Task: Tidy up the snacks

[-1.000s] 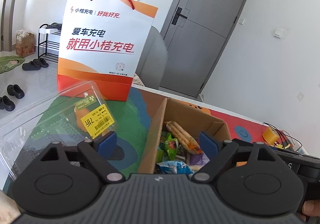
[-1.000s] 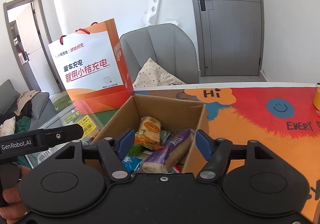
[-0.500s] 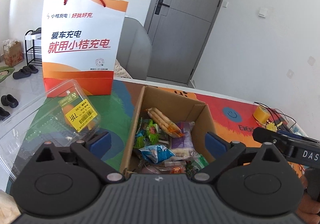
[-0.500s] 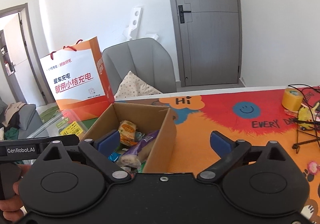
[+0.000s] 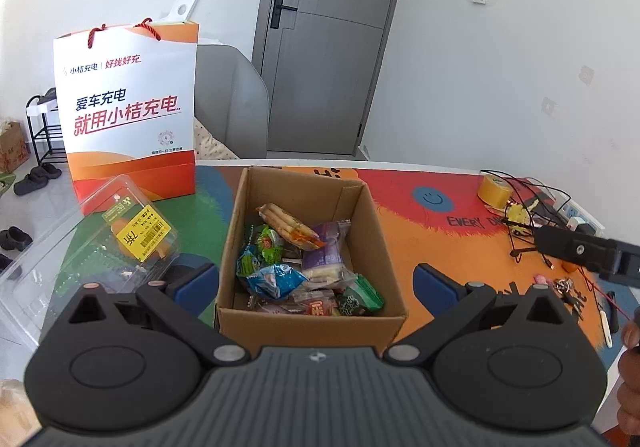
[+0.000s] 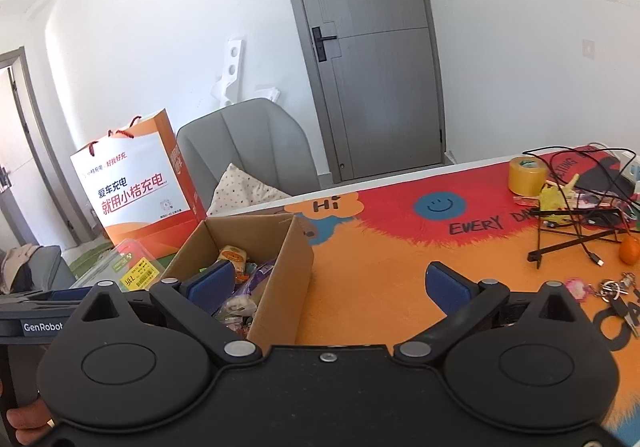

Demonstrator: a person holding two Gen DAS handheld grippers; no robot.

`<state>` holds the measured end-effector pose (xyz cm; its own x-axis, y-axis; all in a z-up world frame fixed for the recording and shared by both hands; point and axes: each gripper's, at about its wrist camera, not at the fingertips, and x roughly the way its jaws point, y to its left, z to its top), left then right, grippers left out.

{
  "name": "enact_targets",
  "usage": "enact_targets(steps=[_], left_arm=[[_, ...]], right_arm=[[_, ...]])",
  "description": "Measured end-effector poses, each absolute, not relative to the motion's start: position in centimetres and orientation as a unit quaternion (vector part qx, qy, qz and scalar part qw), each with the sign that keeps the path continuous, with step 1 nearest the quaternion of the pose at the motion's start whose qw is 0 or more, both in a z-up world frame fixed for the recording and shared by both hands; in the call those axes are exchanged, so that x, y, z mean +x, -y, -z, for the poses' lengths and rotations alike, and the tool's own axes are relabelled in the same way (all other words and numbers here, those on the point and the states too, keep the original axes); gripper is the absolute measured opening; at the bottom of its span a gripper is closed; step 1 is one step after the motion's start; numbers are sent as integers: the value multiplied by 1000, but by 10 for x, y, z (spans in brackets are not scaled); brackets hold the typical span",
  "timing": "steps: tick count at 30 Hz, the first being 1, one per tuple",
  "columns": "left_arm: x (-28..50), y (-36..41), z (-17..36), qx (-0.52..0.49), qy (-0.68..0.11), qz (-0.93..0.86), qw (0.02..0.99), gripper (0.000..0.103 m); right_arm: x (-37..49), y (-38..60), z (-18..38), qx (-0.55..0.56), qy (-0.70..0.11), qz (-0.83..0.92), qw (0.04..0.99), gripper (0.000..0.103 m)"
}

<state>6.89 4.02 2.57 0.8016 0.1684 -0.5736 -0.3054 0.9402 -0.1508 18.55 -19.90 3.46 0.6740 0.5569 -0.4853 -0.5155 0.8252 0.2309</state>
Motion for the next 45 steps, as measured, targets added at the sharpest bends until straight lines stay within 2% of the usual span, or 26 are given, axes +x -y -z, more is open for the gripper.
enact_targets(steps=[16, 32, 45], left_arm=[[22, -4, -45, -76, -272, -98, 954, 103], [-21, -10, -49, -74, -262, -93, 958, 103], [-38, -17, -48, -66, -257, -102, 959, 103]], right_arm=[[142, 241, -56, 34, -251, -270, 929, 103], [100, 260, -59, 7, -238, -244, 940, 103], [86, 265, -50, 29, -251, -245, 936, 103]])
